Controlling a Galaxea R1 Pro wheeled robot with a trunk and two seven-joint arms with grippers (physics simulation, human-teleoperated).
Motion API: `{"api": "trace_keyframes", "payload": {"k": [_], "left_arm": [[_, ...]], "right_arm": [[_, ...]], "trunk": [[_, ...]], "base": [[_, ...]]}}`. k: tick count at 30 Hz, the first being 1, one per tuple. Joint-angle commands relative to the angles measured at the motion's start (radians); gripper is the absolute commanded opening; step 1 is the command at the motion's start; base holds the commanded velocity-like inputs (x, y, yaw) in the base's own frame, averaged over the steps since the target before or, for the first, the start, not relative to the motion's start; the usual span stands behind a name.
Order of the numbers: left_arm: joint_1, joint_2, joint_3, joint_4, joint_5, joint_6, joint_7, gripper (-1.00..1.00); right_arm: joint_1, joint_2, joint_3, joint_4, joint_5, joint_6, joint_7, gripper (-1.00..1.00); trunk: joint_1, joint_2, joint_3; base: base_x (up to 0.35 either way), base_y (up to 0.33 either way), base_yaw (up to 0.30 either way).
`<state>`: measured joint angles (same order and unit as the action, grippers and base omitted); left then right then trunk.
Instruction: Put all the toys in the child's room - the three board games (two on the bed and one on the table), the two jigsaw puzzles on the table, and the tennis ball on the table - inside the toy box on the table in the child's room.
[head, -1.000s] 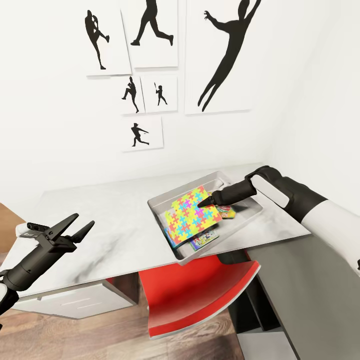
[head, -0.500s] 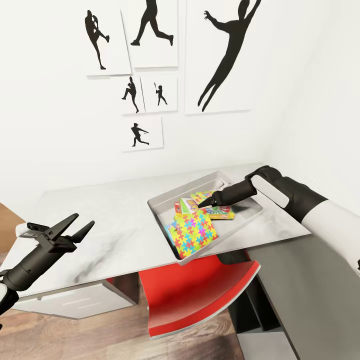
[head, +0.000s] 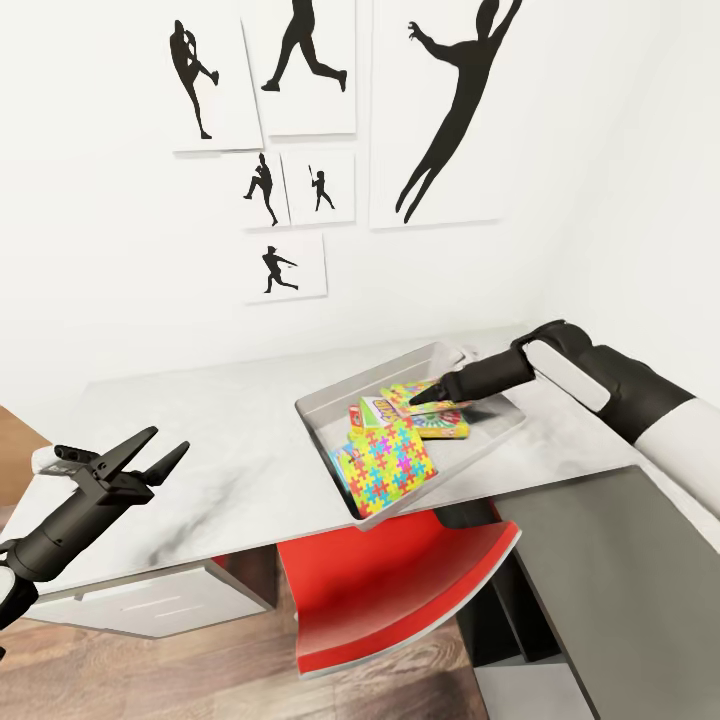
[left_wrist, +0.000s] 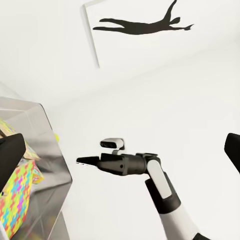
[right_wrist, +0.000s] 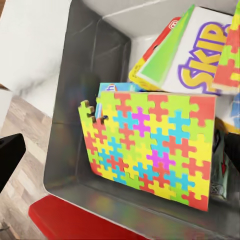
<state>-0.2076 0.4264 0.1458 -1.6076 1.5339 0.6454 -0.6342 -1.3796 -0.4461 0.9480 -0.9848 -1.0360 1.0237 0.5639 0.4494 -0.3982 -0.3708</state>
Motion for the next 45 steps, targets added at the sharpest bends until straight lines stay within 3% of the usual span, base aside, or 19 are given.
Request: {"api": "trace_keyframes", "payload": {"k": [1, 4, 5, 10, 15, 16, 20, 21, 23, 24, 26, 29, 31, 32, 35, 39, 45], "left_arm": [[-0.001, 0.000, 0.000, 0.000, 0.006, 0.007, 0.001, 1.00], [-0.001, 0.000, -0.001, 0.000, 0.006, 0.007, 0.001, 1.00], [-0.001, 0.000, -0.001, 0.000, 0.006, 0.007, 0.001, 1.00], [-0.001, -0.001, -0.002, 0.000, 0.005, 0.006, 0.002, 1.00], [-0.002, -0.001, -0.003, 0.000, 0.005, 0.006, 0.005, 1.00], [-0.002, -0.001, -0.003, 0.000, 0.005, 0.006, 0.005, 1.00], [-0.004, 0.001, -0.005, -0.001, 0.005, 0.006, 0.007, 1.00], [-0.004, 0.001, -0.005, -0.001, 0.005, 0.006, 0.007, 1.00], [-0.005, 0.001, -0.005, -0.001, 0.005, 0.006, 0.007, 1.00], [-0.005, 0.001, -0.005, -0.001, 0.005, 0.006, 0.007, 1.00], [-0.006, 0.001, -0.006, -0.001, 0.005, 0.006, 0.008, 1.00], [-0.007, 0.001, -0.006, -0.001, 0.005, 0.007, 0.009, 1.00], [-0.008, 0.001, -0.006, -0.001, 0.005, 0.008, 0.010, 1.00], [-0.008, 0.001, -0.006, -0.001, 0.005, 0.008, 0.010, 1.00], [-0.011, 0.001, -0.008, -0.001, 0.005, 0.011, 0.012, 1.00], [-0.012, 0.002, -0.008, -0.002, 0.005, 0.012, 0.013, 1.00], [-0.028, 0.002, -0.010, -0.002, 0.005, 0.023, 0.015, 1.00]], "right_arm": [[-0.001, -0.022, -0.005, -0.030, 0.007, -0.006, 0.008, 1.00], [0.005, -0.093, -0.028, -0.126, 0.006, -0.041, 0.004, 1.00], [0.005, -0.093, -0.028, -0.126, 0.006, -0.041, 0.004, 1.00], [0.046, -0.203, -0.063, -0.257, 0.002, -0.147, 0.000, 1.00], [0.095, -0.247, -0.137, -0.309, -0.001, -0.231, -0.043, 1.00], [0.095, -0.247, -0.137, -0.309, -0.001, -0.231, -0.043, 1.00], [0.129, -0.243, -0.215, -0.326, -0.002, -0.257, -0.176, 1.00], [0.129, -0.243, -0.215, -0.326, -0.002, -0.257, -0.176, 1.00], [0.142, -0.227, -0.244, -0.329, -0.002, -0.264, -0.270, 1.00], [0.142, -0.227, -0.244, -0.329, -0.002, -0.264, -0.270, 1.00], [0.150, -0.207, -0.266, -0.329, -0.003, -0.266, -0.368, 1.00], [0.153, -0.198, -0.276, -0.329, -0.004, -0.267, -0.417, 1.00], [0.157, -0.181, -0.296, -0.329, -0.012, -0.268, -0.510, 1.00], [0.157, -0.181, -0.296, -0.329, -0.012, -0.268, -0.510, 1.00], [0.161, -0.159, -0.329, -0.325, -0.033, -0.269, -0.633, 1.00], [0.162, -0.146, -0.356, -0.309, -0.046, -0.270, -0.698, 1.00], [0.163, -0.118, -0.442, -0.245, -0.063, -0.270, -0.777, 1.00]], "trunk": [[0.001, -0.002, -0.002], [0.001, -0.002, -0.002], [0.001, -0.002, -0.002], [0.001, -0.002, -0.002], [0.001, -0.002, -0.002], [0.001, -0.002, -0.002], [0.001, -0.002, -0.002], [0.001, -0.002, -0.002], [0.001, -0.002, -0.002], [0.001, -0.002, -0.002], [0.001, -0.002, -0.002], [0.001, -0.002, -0.002], [0.001, -0.002, -0.002], [0.001, -0.002, -0.002], [0.001, -0.002, -0.002], [0.001, -0.002, -0.002], [0.001, -0.002, -0.002]], "base": [[0.000, 0.000, 0.000], [0.000, 0.000, 0.000], [0.000, 0.000, 0.000], [0.000, 0.000, 0.000], [0.000, 0.000, 0.000], [0.000, 0.000, 0.000], [0.000, 0.000, 0.000], [0.000, 0.000, 0.000], [0.000, 0.000, 0.000], [0.000, 0.000, 0.000], [0.000, 0.000, 0.000], [0.000, 0.000, 0.000], [0.000, 0.000, 0.000], [0.000, 0.000, 0.000], [0.000, 0.000, 0.000], [0.000, 0.000, 0.000], [0.000, 0.000, 0.000]]}}
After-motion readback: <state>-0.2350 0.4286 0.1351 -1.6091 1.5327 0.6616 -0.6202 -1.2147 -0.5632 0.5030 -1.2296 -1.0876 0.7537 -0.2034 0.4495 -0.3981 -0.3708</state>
